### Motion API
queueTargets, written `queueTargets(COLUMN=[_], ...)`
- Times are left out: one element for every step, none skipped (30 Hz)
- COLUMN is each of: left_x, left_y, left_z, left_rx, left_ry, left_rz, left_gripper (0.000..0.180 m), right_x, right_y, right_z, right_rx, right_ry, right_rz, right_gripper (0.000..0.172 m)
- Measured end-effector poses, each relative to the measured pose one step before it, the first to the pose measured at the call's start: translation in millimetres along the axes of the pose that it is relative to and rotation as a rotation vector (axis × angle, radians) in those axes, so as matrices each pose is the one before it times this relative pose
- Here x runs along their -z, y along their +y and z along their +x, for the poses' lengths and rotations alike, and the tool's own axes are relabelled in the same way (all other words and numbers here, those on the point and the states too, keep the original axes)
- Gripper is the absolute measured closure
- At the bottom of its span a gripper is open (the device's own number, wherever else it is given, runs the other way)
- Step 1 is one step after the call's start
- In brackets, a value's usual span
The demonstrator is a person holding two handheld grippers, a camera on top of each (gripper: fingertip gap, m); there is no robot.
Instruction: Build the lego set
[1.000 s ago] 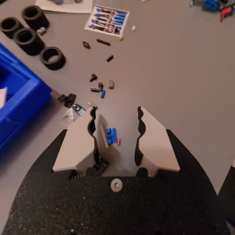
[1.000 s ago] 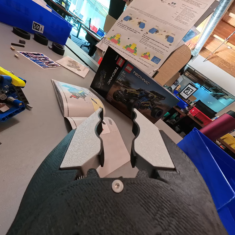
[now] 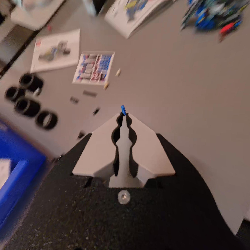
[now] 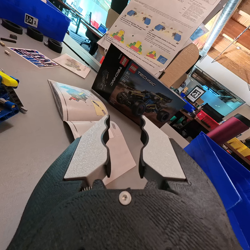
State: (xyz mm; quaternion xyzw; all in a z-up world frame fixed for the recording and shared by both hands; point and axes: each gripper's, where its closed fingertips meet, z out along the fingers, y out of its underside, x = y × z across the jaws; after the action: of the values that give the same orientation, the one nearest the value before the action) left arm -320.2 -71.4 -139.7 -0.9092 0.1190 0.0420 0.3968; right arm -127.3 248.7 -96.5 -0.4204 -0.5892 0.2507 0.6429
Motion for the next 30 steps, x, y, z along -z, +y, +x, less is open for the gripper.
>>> queueTargets(left_x=[-9.21,-12.54,-14.48,-15.07,-15.09,-14.72,-13.28,-10.74,-8.19,-6.48,-5.4,-4.64,-3.89,-2.98,-2.67,-1.99,-0.15,-0.51,-0.38,0.16,0.43,0.59,0.98,1.73,2.73,3.91,4.95,6.43,8.12,10.23], left_y=[-18.14,-14.68,-12.09,-11.68,-10.54,-7.87,-4.69,-3.84,-4.67,-4.59,-2.16,0.6,1.98,3.27,4.17,2.15,-0.94,0.41,0.17,0.24,0.24,0.26,-0.16,-1.1,-1.87,-2.45,-2.2,-1.74,-0.26,1.67], left_z=[19.05,19.68,15.93,12.73,12.62,9.71,4.3,2.66,2.8,1.56,1.52,3.41,2.22,0.34,1.44,1.87,0.3,-0.15,0.24,-0.45,-0.56,0.6,2.34,2.48,2.2,4.17,2.93,-2.15,-6.12,-8.79], left_rx=[-0.0188,-0.0293,-0.0375,-0.0279,-0.0153,-0.0039,0.0019,0.0034,0.0031,0.0051,0.0091,0.0036,-0.0086,-0.0144,-0.0158,-0.0101,0.0012,0.0087,0.0077,0.0058,0.0104,0.0153,0.017,0.017,0.0154,0.0106,0.0084,0.008,0.0059,0.0041], left_ry=[0.0334,0.0392,0.0244,0.0182,0.0374,0.0384,0.0181,0.014,0.018,0.0099,0.0089,0.0194,0.0072,-0.0078,0.001,0.007,-0.0009,-0.0022,0.0019,-0.0014,-0.0006,0.0095,0.0223,0.022,0.0192,0.0307,0.0219,-0.0116,-0.0353,-0.0473], left_rz=[0.0412,0.0229,0.0129,0.0167,0.0204,0.0175,0.0062,0.0035,0.012,0.019,0.0079,-0.0107,-0.0179,-0.0291,-0.0334,-0.0189,0.0028,-0.0053,-0.0006,-0.0002,0.0004,0.0007,0.0045,0.012,0.0199,0.0243,0.0236,0.0221,0.0165,0.0082], left_gripper=[0.179,0.179,0.179,0.179,0.179,0.179,0.179,0.179,0.179,0.179,0.179,0.179,0.179,0.179,0.179,0.178,0.178,0.178,0.178,0.176,0.173,0.169,0.163,0.159,0.156,0.152,0.151,0.152,0.154,0.156], right_x=[-0.48,-0.43,-0.3,-0.31,-0.21,0.02,0.04,0.21,0.16,0.29,0.21,0.11,0.25,0.07,-0.12,-0.24,-0.3,-0.4,-0.43,-0.3,-0.37,-0.2,0.0,0.15,0.24,0.18,0.28,0.14,-0.04,-0.07], right_y=[-0.11,-0.38,-0.57,-0.12,0.41,0.64,0.35,-0.02,-0.17,-0.08,0.27,0.77,0.78,0.7,0.27,0.31,0.07,-0.16,-0.22,-0.23,0.1,0.27,0.14,-0.14,-0.1,-0.03,0.1,0.37,0.67,0.67], right_z=[-0.58,-0.6,-0.77,-0.98,-0.79,-0.43,-0.36,0.14,0.4,0.4,0.12,0.11,-0.04,-0.36,-0.22,-0.25,-0.8,-1.11,-1.1,-1.02,-0.84,-0.51,0.11,0.36,0.76,1.06,1.34,1.21,0.97,0.75], right_rx=[0.0029,0.0018,0.0012,0.0021,0.0053,0.0054,0.0028,-0.0006,-0.0028,-0.0021,0.0004,0.003,0.0039,0.003,0.0017,0.001,0.0019,0.0034,0.0037,0.0037,0.0043,0.0041,0.0036,0.0015,-0.0015,-0.0024,-0.0025,-0.0028,-0.0028,-0.0017], right_ry=[-0.0026,-0.0022,-0.0028,-0.0045,-0.0025,-0.0012,-0.0015,0.0004,0.0007,0.0002,-0.0007,-0.001,-0.0011,-0.0033,-0.0021,-0.0014,-0.004,-0.0048,-0.0038,-0.0038,-0.0025,-0.0011,0.0013,0.0022,0.0033,0.0047,0.0061,0.0054,0.0041,0.0036], right_rz=[-0.0005,0.0006,0.0018,0.0001,-0.0036,-0.0035,-0.0016,0.0009,0.0021,0.0016,-0.0009,-0.0037,-0.0038,-0.003,-0.0024,-0.0022,-0.0017,-0.0009,-0.0002,-0.0007,-0.0016,-0.0029,-0.0019,0.0009,0.0014,0.0017,0.0013,0.0,-0.0009,-0.0012], right_gripper=[0.13,0.13,0.13,0.13,0.13,0.13,0.13,0.13,0.13,0.13,0.13,0.13,0.13,0.13,0.13,0.13,0.13,0.13,0.131,0.131,0.131,0.131,0.131,0.131,0.131,0.131,0.131,0.131,0.131,0.131])
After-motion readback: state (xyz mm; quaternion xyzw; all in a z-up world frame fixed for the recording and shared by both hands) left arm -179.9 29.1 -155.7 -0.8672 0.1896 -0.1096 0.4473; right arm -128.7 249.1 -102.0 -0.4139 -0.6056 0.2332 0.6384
